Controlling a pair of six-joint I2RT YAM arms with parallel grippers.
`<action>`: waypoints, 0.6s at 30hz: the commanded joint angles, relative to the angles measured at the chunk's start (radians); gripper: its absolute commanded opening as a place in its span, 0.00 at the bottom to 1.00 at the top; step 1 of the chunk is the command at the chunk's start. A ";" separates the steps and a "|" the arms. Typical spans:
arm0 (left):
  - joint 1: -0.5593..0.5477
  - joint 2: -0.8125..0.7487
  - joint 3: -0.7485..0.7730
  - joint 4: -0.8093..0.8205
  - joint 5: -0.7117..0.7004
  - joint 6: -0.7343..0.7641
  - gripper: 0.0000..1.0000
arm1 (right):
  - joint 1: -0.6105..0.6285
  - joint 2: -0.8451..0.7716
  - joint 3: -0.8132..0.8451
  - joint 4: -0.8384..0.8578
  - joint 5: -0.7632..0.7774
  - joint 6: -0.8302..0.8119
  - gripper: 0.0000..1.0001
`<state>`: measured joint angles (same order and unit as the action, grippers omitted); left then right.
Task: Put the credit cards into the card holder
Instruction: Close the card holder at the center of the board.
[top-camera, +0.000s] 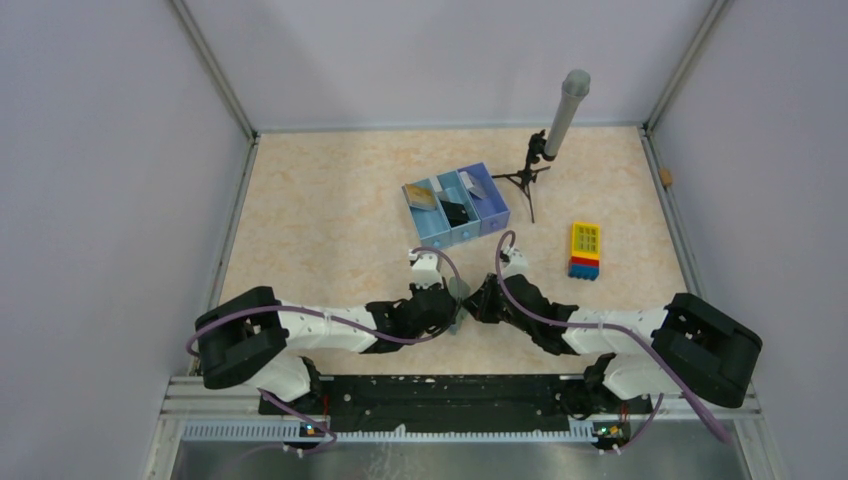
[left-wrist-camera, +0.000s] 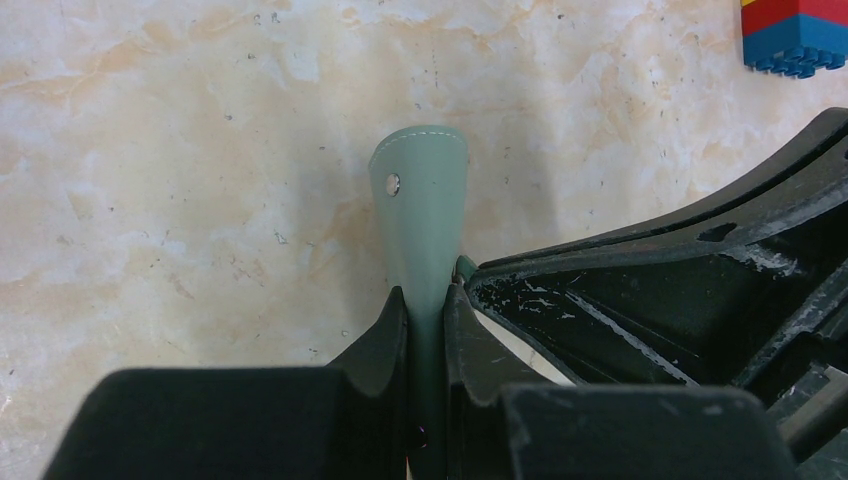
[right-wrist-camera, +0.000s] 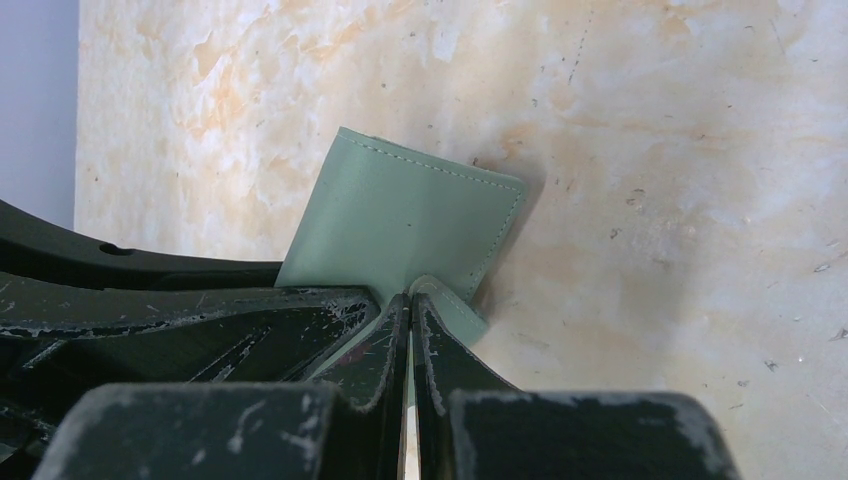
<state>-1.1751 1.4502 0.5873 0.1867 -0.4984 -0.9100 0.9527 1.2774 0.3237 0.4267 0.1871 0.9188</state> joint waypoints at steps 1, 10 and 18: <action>-0.011 0.061 -0.020 -0.173 0.058 0.027 0.00 | -0.002 -0.014 0.003 0.058 0.008 -0.006 0.00; -0.011 0.063 -0.019 -0.171 0.064 0.033 0.00 | -0.001 -0.009 -0.003 0.087 0.002 -0.008 0.00; -0.011 0.066 -0.017 -0.168 0.066 0.036 0.00 | -0.003 -0.009 -0.006 0.108 -0.009 -0.011 0.00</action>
<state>-1.1778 1.4559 0.5941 0.1814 -0.5026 -0.9024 0.9527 1.2774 0.3206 0.4435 0.1867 0.9165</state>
